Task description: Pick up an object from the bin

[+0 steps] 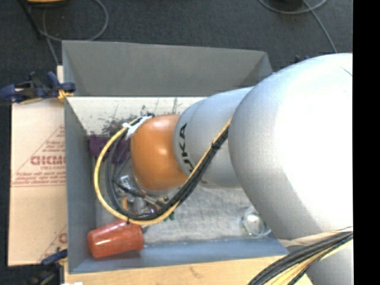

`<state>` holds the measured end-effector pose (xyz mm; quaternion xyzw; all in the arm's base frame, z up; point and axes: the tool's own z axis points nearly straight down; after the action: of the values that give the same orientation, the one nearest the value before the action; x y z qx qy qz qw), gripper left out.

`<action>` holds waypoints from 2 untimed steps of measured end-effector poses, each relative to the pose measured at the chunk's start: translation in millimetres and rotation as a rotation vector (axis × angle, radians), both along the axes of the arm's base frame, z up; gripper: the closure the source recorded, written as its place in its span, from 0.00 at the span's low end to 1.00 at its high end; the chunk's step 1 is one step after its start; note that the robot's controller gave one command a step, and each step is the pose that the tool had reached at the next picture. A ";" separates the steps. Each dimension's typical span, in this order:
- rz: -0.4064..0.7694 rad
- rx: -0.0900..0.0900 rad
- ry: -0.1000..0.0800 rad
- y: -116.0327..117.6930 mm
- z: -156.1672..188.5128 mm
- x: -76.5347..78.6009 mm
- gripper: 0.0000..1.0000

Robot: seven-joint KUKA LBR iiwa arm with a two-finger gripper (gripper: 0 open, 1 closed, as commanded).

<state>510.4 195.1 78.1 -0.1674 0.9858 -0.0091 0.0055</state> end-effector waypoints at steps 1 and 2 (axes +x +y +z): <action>0.287 -0.011 0.004 11.8 1.4 -7.1 1.00; 0.286 -0.011 0.004 11.8 1.4 -7.1 1.00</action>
Offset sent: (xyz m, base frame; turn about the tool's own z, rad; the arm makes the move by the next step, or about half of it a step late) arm 0.0000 0.0000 0.0000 0.0000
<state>503.3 206.9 79.4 -0.3062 0.9519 -0.0131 0.0039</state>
